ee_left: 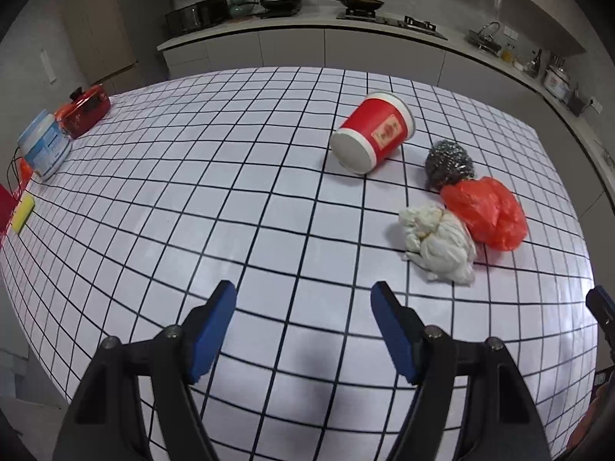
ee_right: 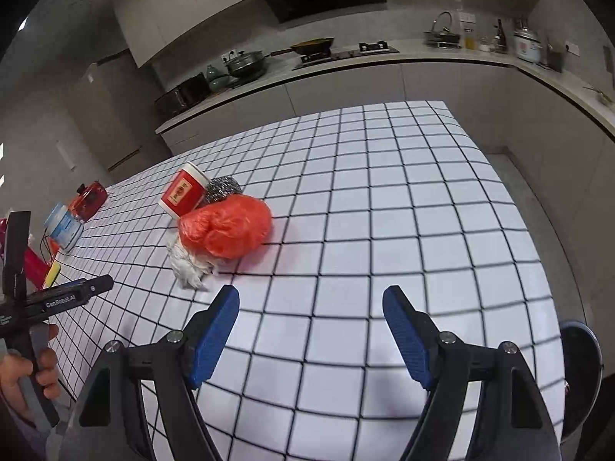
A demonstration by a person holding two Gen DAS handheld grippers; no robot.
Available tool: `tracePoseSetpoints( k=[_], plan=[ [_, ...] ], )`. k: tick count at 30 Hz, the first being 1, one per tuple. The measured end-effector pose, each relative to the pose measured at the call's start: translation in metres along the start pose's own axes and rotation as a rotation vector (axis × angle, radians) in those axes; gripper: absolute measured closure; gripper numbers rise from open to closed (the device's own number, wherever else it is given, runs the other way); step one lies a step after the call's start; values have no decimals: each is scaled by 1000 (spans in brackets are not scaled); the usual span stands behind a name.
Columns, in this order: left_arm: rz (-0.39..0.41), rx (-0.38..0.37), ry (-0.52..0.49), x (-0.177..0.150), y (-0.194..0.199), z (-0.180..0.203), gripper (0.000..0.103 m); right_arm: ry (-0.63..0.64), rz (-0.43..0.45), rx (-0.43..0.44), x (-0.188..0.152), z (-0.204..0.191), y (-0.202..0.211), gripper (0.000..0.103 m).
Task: Collect trash
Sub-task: 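Swing both open tools back over the island, then grasp the red plastic bag with the right tool while the left tool grasps the white tissue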
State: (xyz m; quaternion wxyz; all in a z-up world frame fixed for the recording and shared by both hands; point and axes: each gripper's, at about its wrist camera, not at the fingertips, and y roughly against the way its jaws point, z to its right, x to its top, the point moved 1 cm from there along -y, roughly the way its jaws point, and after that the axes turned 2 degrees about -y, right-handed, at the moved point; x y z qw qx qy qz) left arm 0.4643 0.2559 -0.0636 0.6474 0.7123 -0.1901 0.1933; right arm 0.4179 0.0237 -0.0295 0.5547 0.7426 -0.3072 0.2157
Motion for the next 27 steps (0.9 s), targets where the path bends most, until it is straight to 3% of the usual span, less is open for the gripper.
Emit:
tracePoseSetpoints(
  k=[10,15,19,27],
  plan=[
    [11,-60,-76,24,-9,-2,29,19,-3,-22,32,-41,-28,24],
    [-1,-151,-146,33,-20,-7,29,-39,-20,-35,37,-67,-55,24],
    [-13,-236,-214,32,-27,7,29,-84,-42,-51,42,-75,-76,24],
    [-29,-270,-255,33,-32,30,29,-79,-112,-39,45,-76,-113,24]
  ],
)
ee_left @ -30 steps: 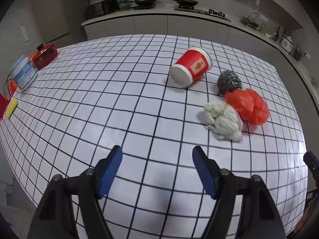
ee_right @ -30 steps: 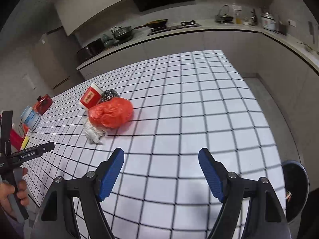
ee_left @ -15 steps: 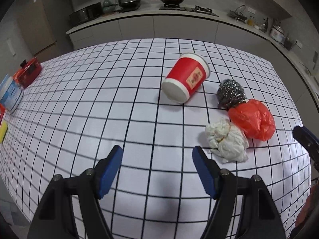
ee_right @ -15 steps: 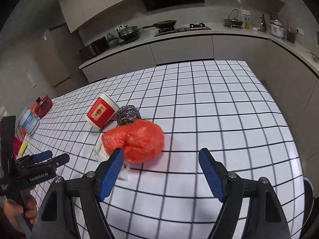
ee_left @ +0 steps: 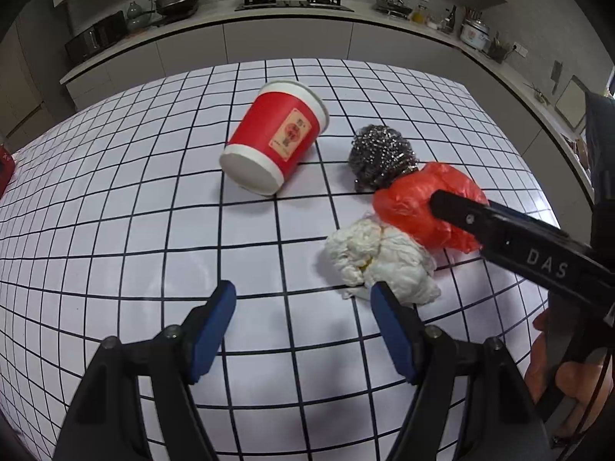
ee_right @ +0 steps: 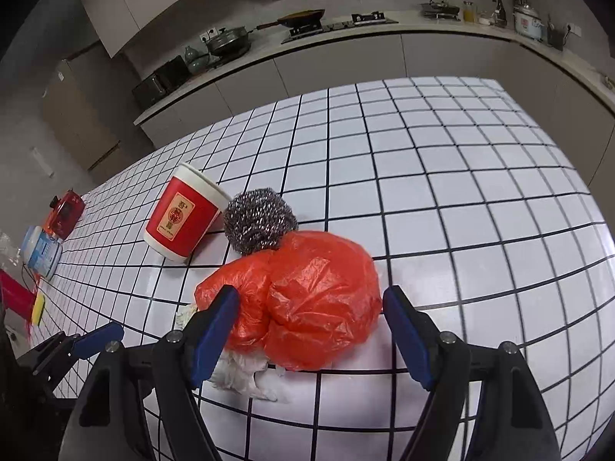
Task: Collect trash
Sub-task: 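Grasp the red plastic bag with the right tool while the left tool grasps the white tissue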
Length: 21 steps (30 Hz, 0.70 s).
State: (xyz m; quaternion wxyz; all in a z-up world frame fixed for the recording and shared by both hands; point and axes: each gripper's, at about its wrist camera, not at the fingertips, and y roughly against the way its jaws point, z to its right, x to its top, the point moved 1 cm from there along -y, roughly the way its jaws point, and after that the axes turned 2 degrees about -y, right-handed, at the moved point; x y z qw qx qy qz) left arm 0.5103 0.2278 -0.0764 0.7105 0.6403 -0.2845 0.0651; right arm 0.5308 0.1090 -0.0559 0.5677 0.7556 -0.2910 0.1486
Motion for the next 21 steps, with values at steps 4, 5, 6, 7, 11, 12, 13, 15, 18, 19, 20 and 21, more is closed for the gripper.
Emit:
tracePoseSetpoints(
  k=[4,5,6,7,11,12,13,15,18,19,20,21],
  plan=[
    [-7,5,5,3,-6,4,29,9,10,28,1,2,-1,52],
    [-5,4,6,4,-7,5,29,24,4,28,0,4,0,56],
    [-5,5,5,4,-8,6,29,29,3,28,0,5,0,58],
    [-4,1,2,5,-8,7,29,39,4,15,-2,8,2,60],
    [0,-27,-14,10,-13,22,29,43,11,-23,-7,26,12,64],
    [-2,-31,-19,12,-15,26,29,39,14,-33,-9,32,16,64],
    [-7,-35,-26,13,-18,31,29,37,15,-44,-12,38,20,64],
    [-22,-44,-29,17,-27,38,29,31,11,-53,-16,49,27,64],
    [-45,-48,-27,20,-41,44,29,18,11,-55,-20,63,36,63],
    [-50,-47,-28,21,-45,46,29,17,20,-59,-21,66,40,58],
    [-53,-46,-29,21,-48,47,29,17,27,-64,-21,68,42,52],
    [-55,-46,-29,22,-51,48,29,16,40,-70,-21,70,46,38]
  ],
)
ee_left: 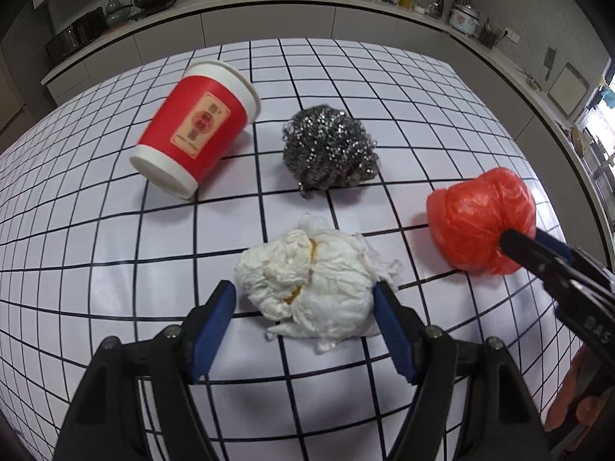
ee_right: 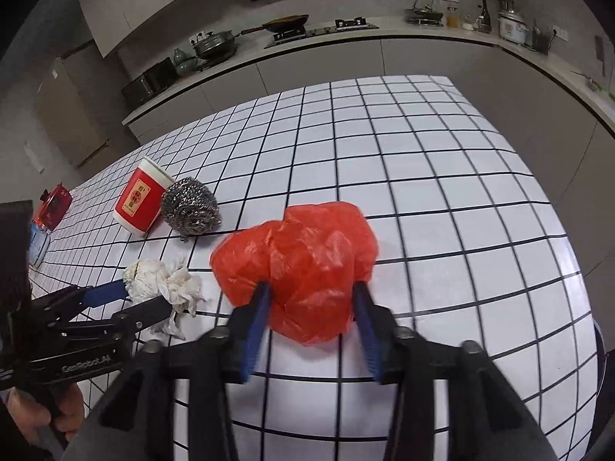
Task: Collect trash
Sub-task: 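Grasp the red plastic bag with the right tool while the left tool grasps the white tissue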
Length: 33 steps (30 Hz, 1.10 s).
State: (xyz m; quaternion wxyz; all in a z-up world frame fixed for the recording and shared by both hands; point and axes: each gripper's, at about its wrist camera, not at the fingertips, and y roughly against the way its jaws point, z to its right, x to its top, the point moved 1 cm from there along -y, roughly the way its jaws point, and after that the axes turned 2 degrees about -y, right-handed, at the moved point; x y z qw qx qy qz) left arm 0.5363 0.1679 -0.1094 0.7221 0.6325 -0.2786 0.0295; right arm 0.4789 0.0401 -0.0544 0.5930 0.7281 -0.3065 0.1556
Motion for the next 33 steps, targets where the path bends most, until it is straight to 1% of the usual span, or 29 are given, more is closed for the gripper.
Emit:
tracePoseSetpoints(
  k=[1,3,5,9,11,12,14,16,17,19,22,25,33],
  plan=[
    [-1,0,0,1,-2,1,29,-2,11,-2,0,2,2,31],
    [2,-4,3,1,-5,1,29,-6,32,3,4,3,5,31],
    [7,-6,0,1,-6,2,29,-13,31,9,11,5,1,30],
    [18,-12,-8,3,-9,2,29,-38,-12,51,17,0,-17,30],
    [26,-21,-9,-3,-4,-2,32,-40,-34,56,16,-3,-27,30],
    [28,-28,-10,-3,-4,-3,36,-39,-38,62,15,-6,-30,30],
    [34,-31,-15,-7,-1,-5,38,-37,-35,58,13,-9,-32,30],
    [38,-36,-19,-8,1,-3,44,-29,-30,55,12,-12,-32,42],
    [40,-39,-19,-8,2,-2,45,-26,-30,59,12,-12,-32,44],
    [44,-45,-18,-11,4,-2,49,-14,-28,58,11,-15,-31,51],
    [57,-53,-16,-16,11,-3,53,6,-19,59,9,-18,-27,59],
    [73,-65,-14,-21,19,-4,57,8,-4,58,6,-18,-21,63],
    [132,-81,-23,-26,45,2,61,-11,34,61,0,-6,4,64]
  ],
)
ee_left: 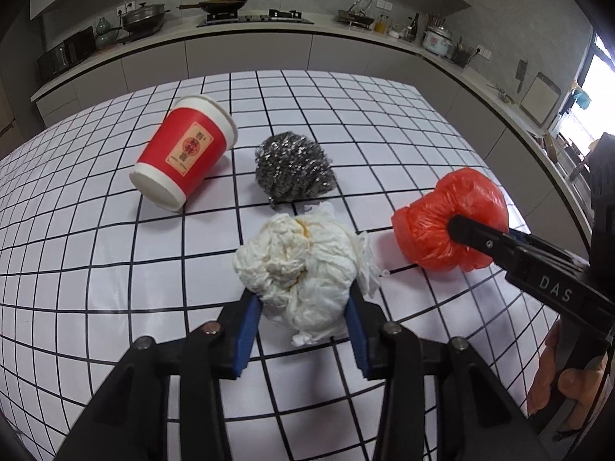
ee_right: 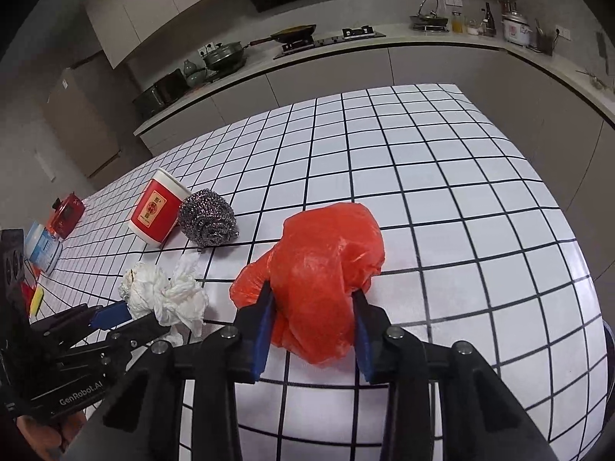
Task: Collect trash
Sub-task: 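Grasp the red plastic bag with the right tool while the left tool grasps the white tissue, then carry the red bag and white tissue to the black bin and release both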
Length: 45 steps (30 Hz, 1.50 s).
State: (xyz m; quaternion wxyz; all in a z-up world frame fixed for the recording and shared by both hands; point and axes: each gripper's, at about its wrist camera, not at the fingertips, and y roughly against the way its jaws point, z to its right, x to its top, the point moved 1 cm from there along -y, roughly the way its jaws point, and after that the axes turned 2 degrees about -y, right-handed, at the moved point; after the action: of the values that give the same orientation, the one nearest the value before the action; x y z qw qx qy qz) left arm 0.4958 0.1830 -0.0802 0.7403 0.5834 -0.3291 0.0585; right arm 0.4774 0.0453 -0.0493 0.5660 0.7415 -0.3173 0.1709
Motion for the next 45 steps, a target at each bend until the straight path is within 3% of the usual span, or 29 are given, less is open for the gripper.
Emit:
tracePoseSetpoints(
  k=[8,16,24,31,37,45],
  plan=[
    [39,6,10,-2,16,22,62,2,35,-1,-7,23,28,64],
    [51,-35,-10,-2,18,80,62,-37,60,-24,-18,82,65,64],
    [35,-168,-173,4,11,144,62,-196,144,-197,-45,154,128,64],
    [7,-285,-266,-2,7,196,62,-352,157,-373,-87,211,185,65],
    [-11,-320,-338,-5,4,260,62,-400,154,-437,-113,259,213,65],
    [-87,-335,-329,-7,-38,372,62,-387,42,-395,-138,365,202,65]
  ],
)
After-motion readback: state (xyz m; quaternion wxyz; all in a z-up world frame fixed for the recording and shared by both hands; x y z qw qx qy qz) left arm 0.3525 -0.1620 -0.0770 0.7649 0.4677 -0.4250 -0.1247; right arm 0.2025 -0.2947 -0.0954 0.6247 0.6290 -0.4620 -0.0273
